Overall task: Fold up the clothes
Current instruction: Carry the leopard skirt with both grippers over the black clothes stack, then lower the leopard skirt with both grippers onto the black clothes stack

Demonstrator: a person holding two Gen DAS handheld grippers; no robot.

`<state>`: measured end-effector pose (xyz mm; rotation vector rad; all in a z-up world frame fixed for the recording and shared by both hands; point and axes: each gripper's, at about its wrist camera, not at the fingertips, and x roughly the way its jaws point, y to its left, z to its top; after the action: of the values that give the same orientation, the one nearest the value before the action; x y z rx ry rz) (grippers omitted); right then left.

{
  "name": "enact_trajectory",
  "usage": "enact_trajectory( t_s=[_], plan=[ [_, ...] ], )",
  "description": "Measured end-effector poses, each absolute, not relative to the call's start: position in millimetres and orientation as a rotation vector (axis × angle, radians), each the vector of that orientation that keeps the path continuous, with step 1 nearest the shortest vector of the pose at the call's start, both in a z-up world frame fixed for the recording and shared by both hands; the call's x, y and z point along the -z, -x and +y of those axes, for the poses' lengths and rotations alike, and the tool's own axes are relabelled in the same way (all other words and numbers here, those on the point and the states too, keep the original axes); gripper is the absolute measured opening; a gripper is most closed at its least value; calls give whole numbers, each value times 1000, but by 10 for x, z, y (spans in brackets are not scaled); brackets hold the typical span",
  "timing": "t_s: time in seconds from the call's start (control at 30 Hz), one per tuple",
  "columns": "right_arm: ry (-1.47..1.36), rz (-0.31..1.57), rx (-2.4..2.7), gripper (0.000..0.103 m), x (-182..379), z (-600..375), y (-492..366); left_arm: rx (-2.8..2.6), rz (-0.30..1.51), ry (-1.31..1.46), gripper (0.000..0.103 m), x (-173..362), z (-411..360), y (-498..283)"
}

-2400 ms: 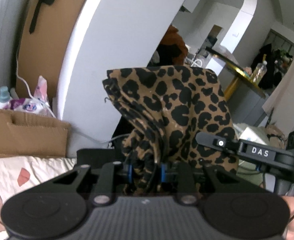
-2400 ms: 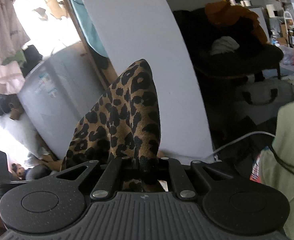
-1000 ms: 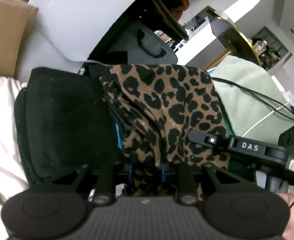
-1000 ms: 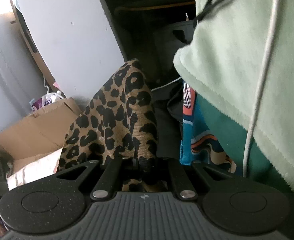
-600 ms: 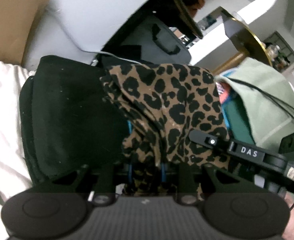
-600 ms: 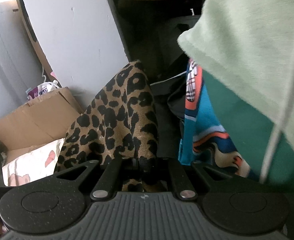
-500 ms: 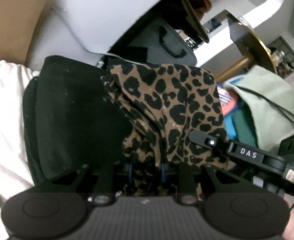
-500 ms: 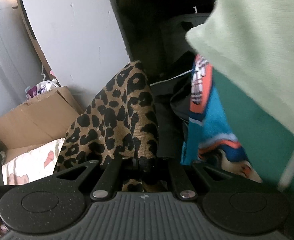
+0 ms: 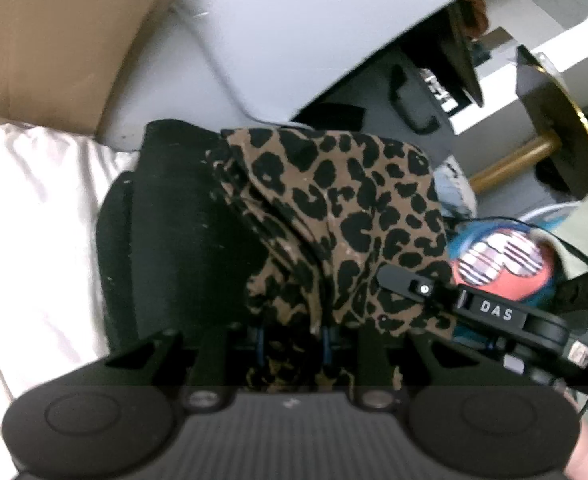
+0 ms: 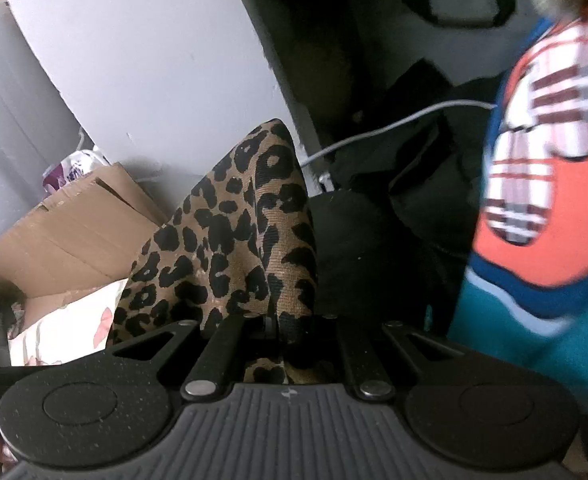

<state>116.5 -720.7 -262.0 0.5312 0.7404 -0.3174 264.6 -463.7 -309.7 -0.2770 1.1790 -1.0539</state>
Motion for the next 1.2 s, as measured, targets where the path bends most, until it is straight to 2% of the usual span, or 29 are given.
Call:
enact_trajectory(
  t_s=[0.57,0.77,1.07,1.2],
  plan=[
    [-482,786,265,6,2912,-7263,-1908,970,1189,270,26,3291,-4702,-3147],
    [-491,796,299,6,3129,-7223,-1965,933,1230,308,26,3469,-4682,-3217],
    [-414,787,300,6,3065,-7174,-2004,936,1207,295,26,3470,-4717,-3251],
    [-431,809,307,7,3188,-7243,-2018,929,1221,288,30,3572,-4733,-3275]
  ],
)
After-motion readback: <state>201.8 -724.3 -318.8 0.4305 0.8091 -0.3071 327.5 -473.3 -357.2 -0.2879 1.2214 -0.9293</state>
